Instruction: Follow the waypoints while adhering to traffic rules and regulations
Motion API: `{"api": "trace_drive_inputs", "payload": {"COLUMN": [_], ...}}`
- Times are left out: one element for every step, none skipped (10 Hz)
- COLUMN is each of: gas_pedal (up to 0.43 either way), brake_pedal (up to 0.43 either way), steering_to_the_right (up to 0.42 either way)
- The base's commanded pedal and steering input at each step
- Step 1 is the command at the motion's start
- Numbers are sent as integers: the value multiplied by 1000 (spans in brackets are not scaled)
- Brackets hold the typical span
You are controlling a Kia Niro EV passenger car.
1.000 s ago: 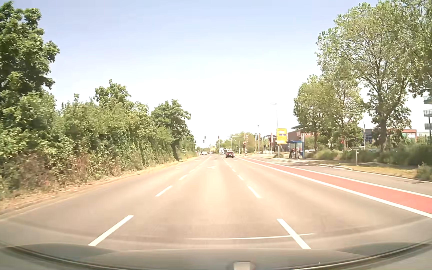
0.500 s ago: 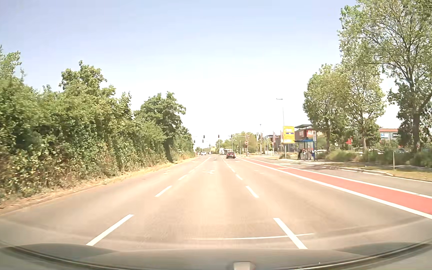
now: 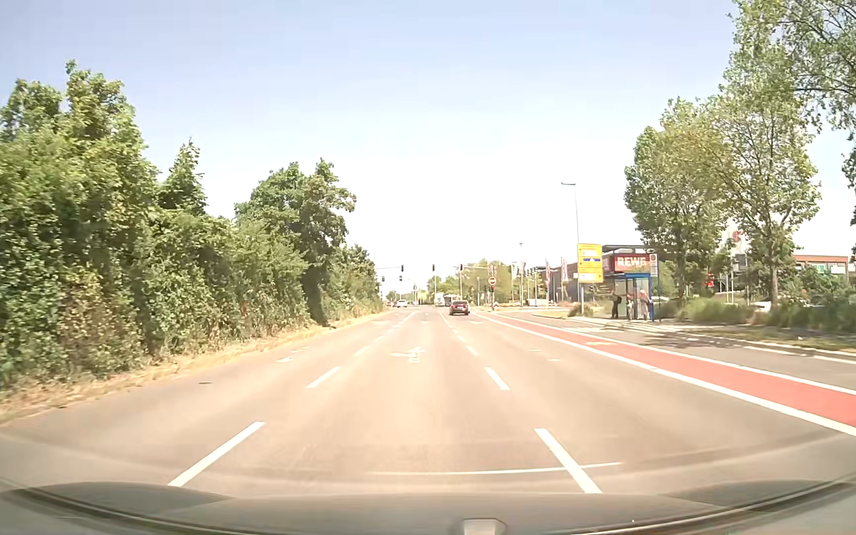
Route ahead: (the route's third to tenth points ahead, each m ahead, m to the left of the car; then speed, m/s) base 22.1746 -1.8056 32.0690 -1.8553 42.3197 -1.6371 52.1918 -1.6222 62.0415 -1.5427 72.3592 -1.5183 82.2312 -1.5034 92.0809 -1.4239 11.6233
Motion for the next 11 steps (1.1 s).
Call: {"api": "trace_drive_inputs", "payload": {"gas_pedal": [0,0,0,0,0,0,0,0,0,0,0], "brake_pedal": [0,6,18,49,98,146,171,201,213,213,220], "steering_to_the_right": [-3,-3,-3,-3,-3,-4,-4,-4,-4,-4,-4]}}
